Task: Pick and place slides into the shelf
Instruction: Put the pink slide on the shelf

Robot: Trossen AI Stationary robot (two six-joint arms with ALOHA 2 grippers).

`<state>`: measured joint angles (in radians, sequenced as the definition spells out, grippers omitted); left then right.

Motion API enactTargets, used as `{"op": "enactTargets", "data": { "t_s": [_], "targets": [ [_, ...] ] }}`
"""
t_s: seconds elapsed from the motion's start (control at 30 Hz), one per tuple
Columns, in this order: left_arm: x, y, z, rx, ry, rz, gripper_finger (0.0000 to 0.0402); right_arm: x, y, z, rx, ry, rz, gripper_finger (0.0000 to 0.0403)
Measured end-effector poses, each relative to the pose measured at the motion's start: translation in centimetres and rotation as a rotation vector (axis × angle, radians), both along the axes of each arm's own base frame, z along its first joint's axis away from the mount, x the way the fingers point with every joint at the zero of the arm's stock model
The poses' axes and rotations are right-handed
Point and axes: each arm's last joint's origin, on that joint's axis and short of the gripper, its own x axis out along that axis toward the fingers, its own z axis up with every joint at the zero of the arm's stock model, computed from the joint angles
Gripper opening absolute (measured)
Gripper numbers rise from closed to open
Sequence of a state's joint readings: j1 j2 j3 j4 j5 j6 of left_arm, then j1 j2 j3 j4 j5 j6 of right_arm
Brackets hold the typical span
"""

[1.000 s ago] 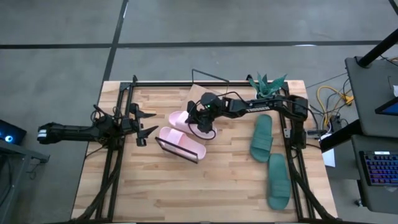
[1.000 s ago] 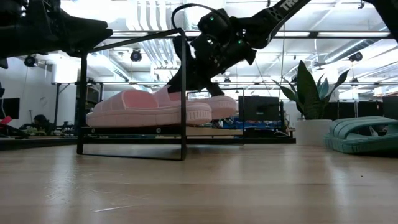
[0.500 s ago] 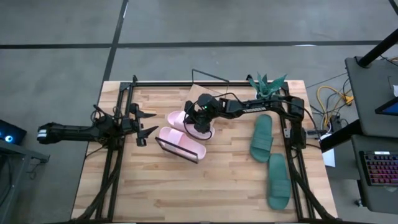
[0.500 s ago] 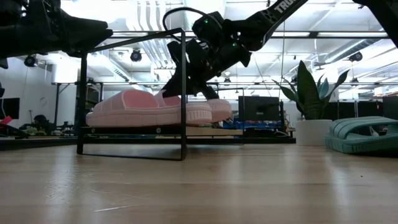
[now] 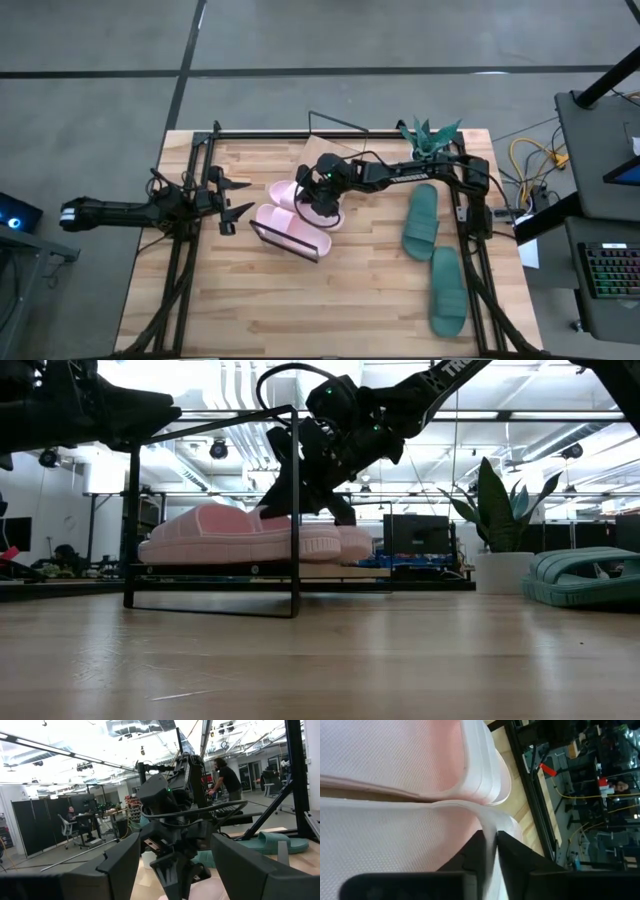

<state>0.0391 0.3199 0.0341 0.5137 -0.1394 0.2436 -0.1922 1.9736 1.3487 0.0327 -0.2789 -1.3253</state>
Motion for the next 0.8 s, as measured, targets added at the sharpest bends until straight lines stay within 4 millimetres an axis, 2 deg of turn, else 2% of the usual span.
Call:
{"op": "enactTargets", "data": {
  "t_s": [0.23,0.37,0.53,0.8],
  "targets": [
    [0.0,0.0,0.0,0.000,0.000,0.000,0.0228,0.0,0.1,0.0,0.008,0.004,-0.002,0.0122],
    [0.0,0.0,0.0,0.000,0.000,0.000,0.0228,0.1,0.2,0.1,0.007,0.005,-0.016,0.0150],
    [0.0,0.0,0.0,0.000,0.000,0.000,0.0228,0.3,0.5,0.7,0.042,0.003,-0.038,0.0156],
    [0.0,0.0,0.0,0.000,0.000,0.000,0.0228,0.3,0.5,1.8,0.061,0.103,-0.094,0.0145]
  ]
}}
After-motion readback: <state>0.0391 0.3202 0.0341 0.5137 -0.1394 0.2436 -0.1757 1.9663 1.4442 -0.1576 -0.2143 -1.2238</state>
